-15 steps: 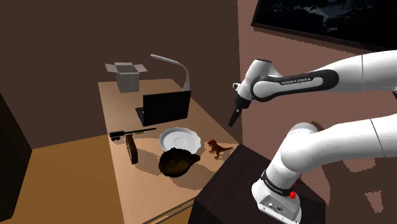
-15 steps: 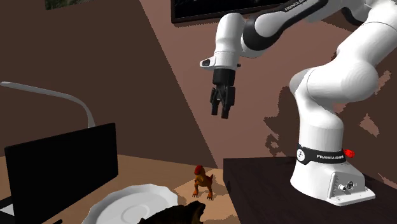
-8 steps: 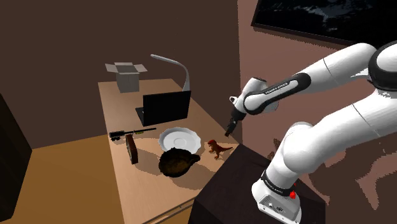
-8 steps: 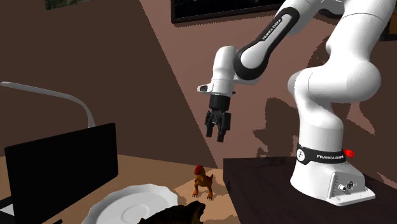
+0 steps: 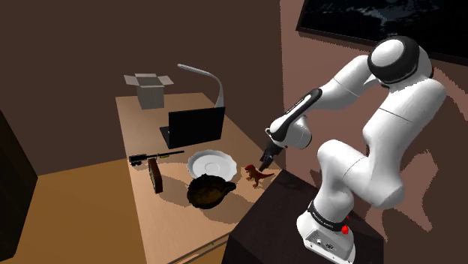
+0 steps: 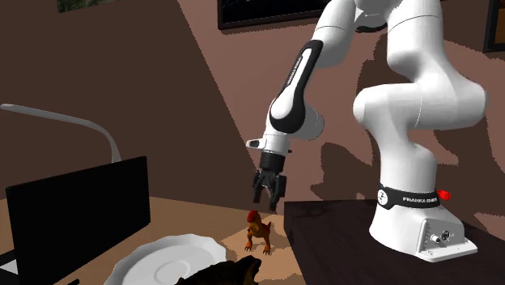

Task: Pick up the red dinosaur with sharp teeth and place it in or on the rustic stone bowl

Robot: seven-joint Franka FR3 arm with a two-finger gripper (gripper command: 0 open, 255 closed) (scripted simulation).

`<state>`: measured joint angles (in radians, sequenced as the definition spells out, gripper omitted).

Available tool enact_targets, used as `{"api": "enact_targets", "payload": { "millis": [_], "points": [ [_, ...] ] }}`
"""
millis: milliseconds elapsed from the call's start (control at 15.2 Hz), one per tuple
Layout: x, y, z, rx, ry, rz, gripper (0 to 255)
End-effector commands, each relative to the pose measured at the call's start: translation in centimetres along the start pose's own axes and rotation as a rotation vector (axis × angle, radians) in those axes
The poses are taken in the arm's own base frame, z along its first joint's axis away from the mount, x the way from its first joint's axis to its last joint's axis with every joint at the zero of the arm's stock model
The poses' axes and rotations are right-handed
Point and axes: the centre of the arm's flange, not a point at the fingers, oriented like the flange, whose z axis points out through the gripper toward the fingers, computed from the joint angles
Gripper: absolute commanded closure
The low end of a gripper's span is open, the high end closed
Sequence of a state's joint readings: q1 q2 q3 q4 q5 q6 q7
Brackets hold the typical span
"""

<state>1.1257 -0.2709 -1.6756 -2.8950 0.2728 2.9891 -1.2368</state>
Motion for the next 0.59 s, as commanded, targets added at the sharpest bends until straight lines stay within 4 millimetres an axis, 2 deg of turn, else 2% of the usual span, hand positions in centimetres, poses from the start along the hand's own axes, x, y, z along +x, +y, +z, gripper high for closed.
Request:
{"api": "enact_targets", "payload": {
  "millis": [0, 528],
  "points": [
    [-0.8, 1.6, 2.7, 0.003, -0.003, -0.033, 0],
    [-1.0, 1.9, 7.4, 0.009, 0.004, -0.043, 0]
  ]
}}
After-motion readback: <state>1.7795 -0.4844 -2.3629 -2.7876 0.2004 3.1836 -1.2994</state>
